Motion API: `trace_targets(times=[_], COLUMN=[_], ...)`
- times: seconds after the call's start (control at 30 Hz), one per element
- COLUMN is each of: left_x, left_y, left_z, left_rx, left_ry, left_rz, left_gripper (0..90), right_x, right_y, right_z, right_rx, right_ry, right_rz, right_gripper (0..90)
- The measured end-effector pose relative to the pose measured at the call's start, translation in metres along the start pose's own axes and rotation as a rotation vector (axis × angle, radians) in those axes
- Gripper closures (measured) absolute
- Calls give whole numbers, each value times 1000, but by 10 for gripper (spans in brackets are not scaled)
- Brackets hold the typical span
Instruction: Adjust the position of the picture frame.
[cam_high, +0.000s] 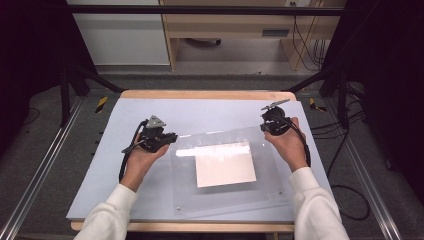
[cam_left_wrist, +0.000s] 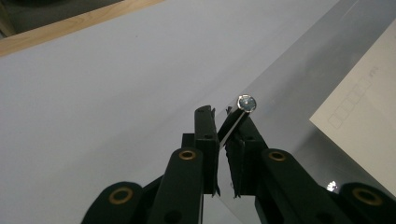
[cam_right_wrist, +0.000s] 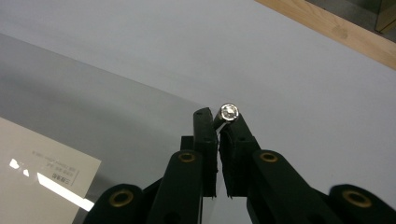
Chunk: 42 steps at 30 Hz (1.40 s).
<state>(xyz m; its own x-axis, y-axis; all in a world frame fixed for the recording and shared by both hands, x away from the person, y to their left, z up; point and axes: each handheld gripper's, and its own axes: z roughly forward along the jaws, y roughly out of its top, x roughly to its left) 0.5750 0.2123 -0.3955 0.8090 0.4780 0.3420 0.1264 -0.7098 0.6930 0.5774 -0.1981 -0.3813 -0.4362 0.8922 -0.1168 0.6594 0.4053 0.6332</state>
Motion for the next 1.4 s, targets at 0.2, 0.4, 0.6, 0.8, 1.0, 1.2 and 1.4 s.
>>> trace_targets(times=[0.2, 0.4, 0.6, 0.8, 1.0, 1.2, 1.4], left_x=[5, 9, 15, 25, 28, 30, 30], left_y=[-6, -8, -10, -13, -19, -21, -25], left_z=[-4, -8, -15, -19, -15, -3, 7], left_rx=[8, 16, 29, 56, 76, 95, 97], left_ry=[0, -2, -3, -4, -8, -11, -36], left_rz=[-4, 4, 14, 41, 39, 48, 76], left_gripper=[820, 820, 821, 821, 821, 819, 820], right_x=[8, 16, 21, 33, 42, 43, 40], right_y=[1, 3, 3, -1, -5, -14, -18], right_z=[3, 2, 0, 1, 10, 19, 22], right_rx=[1, 5, 7, 34, 55, 74, 84], right_ry=[7, 19, 30, 48, 58, 65, 59], right_rz=[-16, -26, -35, -19, -17, -10, -5], right_gripper=[859, 859, 859, 859, 858, 858, 858])
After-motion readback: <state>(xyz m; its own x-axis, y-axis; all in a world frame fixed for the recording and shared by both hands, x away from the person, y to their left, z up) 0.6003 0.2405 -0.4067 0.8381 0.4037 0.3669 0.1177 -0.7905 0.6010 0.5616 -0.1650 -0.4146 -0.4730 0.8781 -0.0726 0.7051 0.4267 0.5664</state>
